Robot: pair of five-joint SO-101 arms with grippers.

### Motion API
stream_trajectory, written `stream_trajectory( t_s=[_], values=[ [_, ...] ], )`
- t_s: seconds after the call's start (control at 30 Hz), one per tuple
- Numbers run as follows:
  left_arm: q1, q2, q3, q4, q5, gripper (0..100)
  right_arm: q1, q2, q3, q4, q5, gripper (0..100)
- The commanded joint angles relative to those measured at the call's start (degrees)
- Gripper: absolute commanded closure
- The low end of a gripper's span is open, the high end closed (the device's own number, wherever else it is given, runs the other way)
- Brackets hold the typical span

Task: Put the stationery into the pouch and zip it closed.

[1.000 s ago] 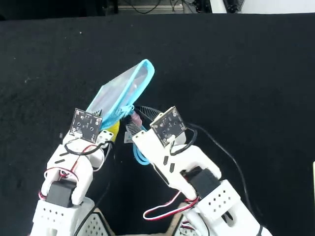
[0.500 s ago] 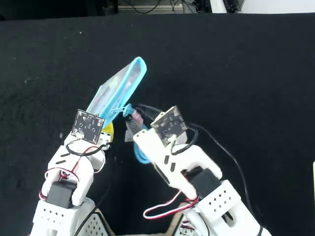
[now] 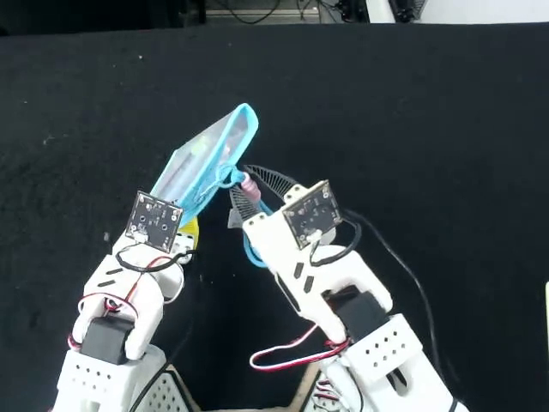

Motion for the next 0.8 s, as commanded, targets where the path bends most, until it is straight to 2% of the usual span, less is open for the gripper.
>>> stream_trajectory(
  t_s=[0.0,0.23,0.43,0.77],
  values=[
    [-0.1,0.4,-0.8,1.1,-0.5,97,3.3,0.6,-1.4,-3.6,-0.2,98.8],
    [0.0,0.4,-0.7,1.1,-0.5,97,6.8,0.0,4.6,-11.2,-0.3,98.8],
    [-0.1,0.4,-0.7,1.1,-0.5,97,9.6,0.0,4.6,-11.7,-0.4,98.8],
    [0.0,0.4,-0.7,1.1,-0.5,97,9.2,0.5,4.7,-11.7,-0.6,98.8]
  ],
)
